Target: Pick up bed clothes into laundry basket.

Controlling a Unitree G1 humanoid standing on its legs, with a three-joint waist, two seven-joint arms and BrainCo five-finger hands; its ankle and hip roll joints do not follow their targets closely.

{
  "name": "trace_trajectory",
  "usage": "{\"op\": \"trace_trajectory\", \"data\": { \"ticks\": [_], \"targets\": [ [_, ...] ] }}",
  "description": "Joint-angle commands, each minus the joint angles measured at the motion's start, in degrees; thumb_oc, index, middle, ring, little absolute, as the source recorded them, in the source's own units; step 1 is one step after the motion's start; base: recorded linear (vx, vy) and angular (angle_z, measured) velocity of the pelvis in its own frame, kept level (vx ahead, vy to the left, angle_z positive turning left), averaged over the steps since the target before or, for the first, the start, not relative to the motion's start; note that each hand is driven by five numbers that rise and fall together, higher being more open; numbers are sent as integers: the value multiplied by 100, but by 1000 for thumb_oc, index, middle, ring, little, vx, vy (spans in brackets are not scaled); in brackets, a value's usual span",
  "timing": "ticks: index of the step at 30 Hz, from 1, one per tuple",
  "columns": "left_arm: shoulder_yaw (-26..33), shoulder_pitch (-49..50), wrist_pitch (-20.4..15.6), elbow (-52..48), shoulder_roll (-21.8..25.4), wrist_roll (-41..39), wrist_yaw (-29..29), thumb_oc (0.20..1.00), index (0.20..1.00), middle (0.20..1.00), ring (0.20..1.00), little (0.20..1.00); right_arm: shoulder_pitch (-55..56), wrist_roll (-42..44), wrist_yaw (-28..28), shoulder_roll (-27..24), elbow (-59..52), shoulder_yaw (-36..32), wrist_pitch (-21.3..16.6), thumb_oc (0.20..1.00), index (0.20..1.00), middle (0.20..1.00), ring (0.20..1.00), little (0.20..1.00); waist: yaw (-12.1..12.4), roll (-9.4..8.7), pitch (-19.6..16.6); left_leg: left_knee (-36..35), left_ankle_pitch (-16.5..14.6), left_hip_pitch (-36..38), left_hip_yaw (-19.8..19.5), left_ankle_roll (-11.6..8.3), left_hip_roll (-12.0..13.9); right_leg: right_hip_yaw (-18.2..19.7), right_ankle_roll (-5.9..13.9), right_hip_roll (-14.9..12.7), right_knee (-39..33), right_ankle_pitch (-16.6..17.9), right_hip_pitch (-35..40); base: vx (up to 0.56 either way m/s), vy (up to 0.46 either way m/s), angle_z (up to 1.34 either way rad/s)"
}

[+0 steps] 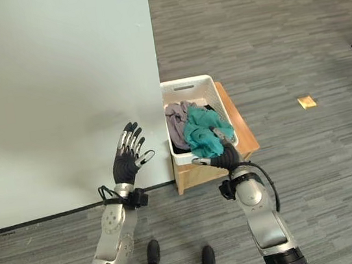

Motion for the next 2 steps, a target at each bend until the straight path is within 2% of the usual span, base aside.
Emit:
{"op": "trace_trajectory", "data": {
  "ticks": [1,2],
  "targets": [
    [-64,-167,-505,199,42,220,30,1000,1000,1000,1000,1000,-170,313,110,47,-515,-226,-498,1000,1000,1000,1000,1000,237,-127,-414,31,-17,362,96,23,153,-11,-191,32,88,149,-52,0,0,0],
    [-72,-98,-525,190,70,226,22,1000,1000,1000,1000,1000,-132,325,166,19,-586,-203,-507,1000,1000,1000,1000,1000,238,-130,-438,31,-27,379,100,23,153,-3,-192,37,88,141,-44,0,0,0]
  ]
}}
